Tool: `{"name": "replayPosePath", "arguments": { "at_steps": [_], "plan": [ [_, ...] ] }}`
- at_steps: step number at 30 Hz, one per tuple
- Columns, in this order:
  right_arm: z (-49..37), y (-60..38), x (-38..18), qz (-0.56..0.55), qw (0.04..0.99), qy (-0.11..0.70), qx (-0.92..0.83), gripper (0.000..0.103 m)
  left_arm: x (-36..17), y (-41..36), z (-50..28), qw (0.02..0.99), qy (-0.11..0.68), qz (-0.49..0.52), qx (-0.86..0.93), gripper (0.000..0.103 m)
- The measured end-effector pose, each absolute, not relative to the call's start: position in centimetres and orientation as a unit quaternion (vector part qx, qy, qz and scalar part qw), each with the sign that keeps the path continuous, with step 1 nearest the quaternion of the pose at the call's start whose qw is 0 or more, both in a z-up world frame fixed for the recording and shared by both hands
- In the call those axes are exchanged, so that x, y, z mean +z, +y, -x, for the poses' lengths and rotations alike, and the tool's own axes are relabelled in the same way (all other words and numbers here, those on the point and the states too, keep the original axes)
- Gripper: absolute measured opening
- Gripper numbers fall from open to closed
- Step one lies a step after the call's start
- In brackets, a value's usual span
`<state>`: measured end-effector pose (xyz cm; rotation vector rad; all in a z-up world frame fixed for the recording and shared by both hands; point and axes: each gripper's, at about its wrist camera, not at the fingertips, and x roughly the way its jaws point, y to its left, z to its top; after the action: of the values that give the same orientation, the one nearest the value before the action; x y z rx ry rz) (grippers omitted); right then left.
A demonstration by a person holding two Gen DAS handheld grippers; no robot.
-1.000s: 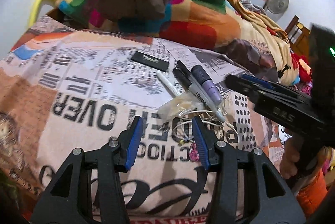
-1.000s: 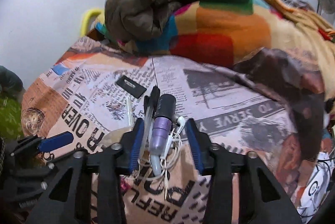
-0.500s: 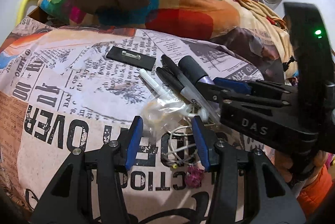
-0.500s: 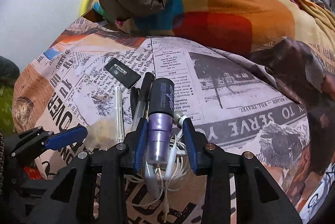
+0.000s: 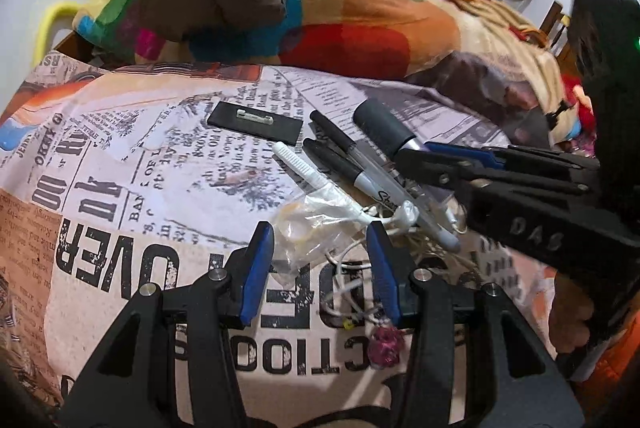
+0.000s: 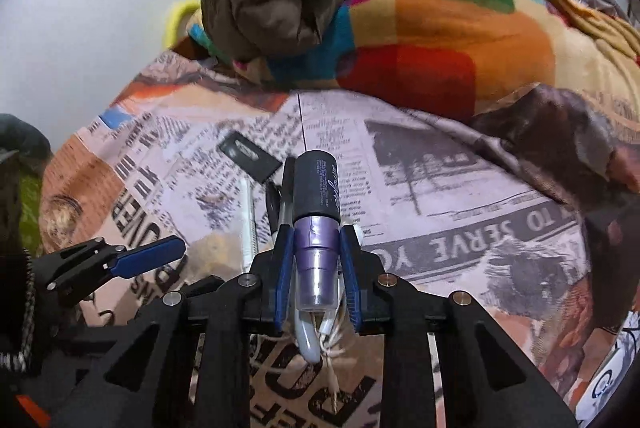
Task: Collect trash
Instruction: 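Grasp the purple-and-black marker with the right gripper, then grasp the clear plastic wrapper with the left gripper while the right holds the marker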
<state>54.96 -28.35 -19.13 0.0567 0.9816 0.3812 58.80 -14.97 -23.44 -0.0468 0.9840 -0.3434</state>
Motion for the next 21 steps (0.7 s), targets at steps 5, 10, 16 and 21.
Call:
{"name": "replayPosePath", "arguments": {
  "at_steps": [5,10,16,21],
  "plan": [
    [-53.3,-29.4,-17.0,-0.027,0.882,0.437,0.174,0.021,-23.2,-14.7,-59.4,0.864,0.475,0.014,-0.164,0.048],
    [-52.2,-30.6,-16.6,-0.034,0.884,0.431,0.178,0.021,-25.0,-15.4,-60.9,0.854,0.497,-0.005,-0.154,0.049],
    [-51.8,-31.4,-17.1,-0.04,0.879,0.441,0.178,0.021,-25.5,-15.3,-60.8,0.859,0.489,0.008,-0.153,0.045],
    [-51.2,-31.7,-17.3,-0.044,0.877,0.445,0.178,0.021,-25.5,-14.9,-60.3,0.854,0.496,0.01,-0.16,0.022]
  ]
}}
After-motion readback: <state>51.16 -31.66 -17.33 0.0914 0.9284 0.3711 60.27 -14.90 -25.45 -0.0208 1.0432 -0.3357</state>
